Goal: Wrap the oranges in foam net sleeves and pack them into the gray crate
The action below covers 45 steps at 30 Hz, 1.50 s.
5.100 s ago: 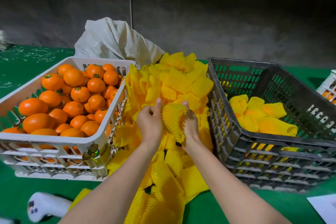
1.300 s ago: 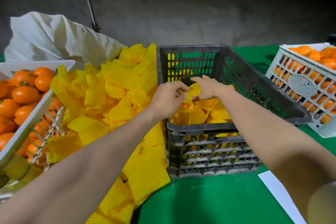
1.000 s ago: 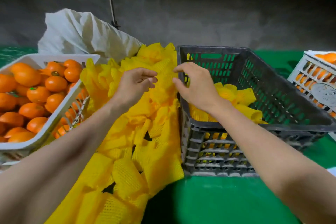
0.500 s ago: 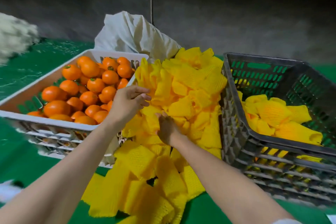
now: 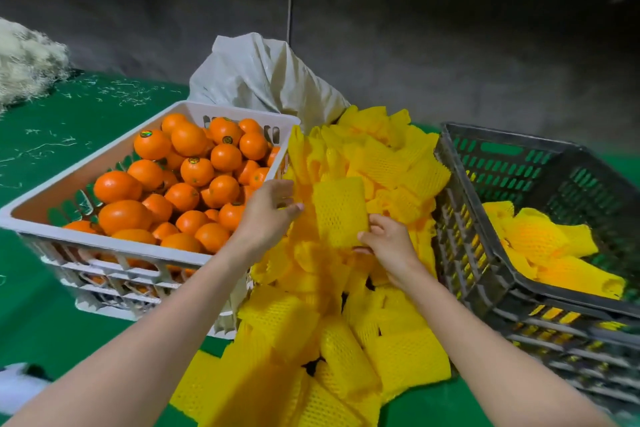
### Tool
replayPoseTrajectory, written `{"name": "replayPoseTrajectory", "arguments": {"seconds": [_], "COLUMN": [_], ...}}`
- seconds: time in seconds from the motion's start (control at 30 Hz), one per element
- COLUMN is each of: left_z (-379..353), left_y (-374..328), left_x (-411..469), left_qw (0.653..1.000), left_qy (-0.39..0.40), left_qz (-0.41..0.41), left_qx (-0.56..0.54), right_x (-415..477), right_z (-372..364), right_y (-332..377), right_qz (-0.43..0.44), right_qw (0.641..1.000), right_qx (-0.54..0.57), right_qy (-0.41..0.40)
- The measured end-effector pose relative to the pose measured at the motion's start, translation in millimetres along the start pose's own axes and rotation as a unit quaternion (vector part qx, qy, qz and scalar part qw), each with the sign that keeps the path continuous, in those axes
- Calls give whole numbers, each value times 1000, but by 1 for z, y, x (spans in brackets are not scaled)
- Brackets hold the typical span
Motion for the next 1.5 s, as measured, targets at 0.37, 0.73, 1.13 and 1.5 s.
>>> {"name": "replayPoseTrajectory", "arguments": {"seconds": [0.37, 0.73, 1.13, 1.5], "left_z": [-10, 77, 95, 79], "left_y": [-13, 10, 21, 16], "left_x": [-11, 1, 14, 14], "left_qw": [994, 997, 976, 991], "left_qy": [44, 33, 35, -33], "left_qz": [-49, 5, 19, 27], "left_qx": [82, -73, -213, -131], "right_x": [-39, -17, -7, -14], "right_z": [-26, -107, -147, -145], "right_y": [90, 134, 98, 113], "right_qz": [219, 235, -1, 178], "right_qw": [956, 965, 976, 967], "right_qx": [-189, -115, 86, -134], "right_qy": [-40, -8, 201, 122]}}
Point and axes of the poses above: each hand's wrist, its own x-axis towards the middle knuckle, its own z-axis out of the back of the hand, y = z × x, the point moved 10 cm from there along x, towards the middle knuckle
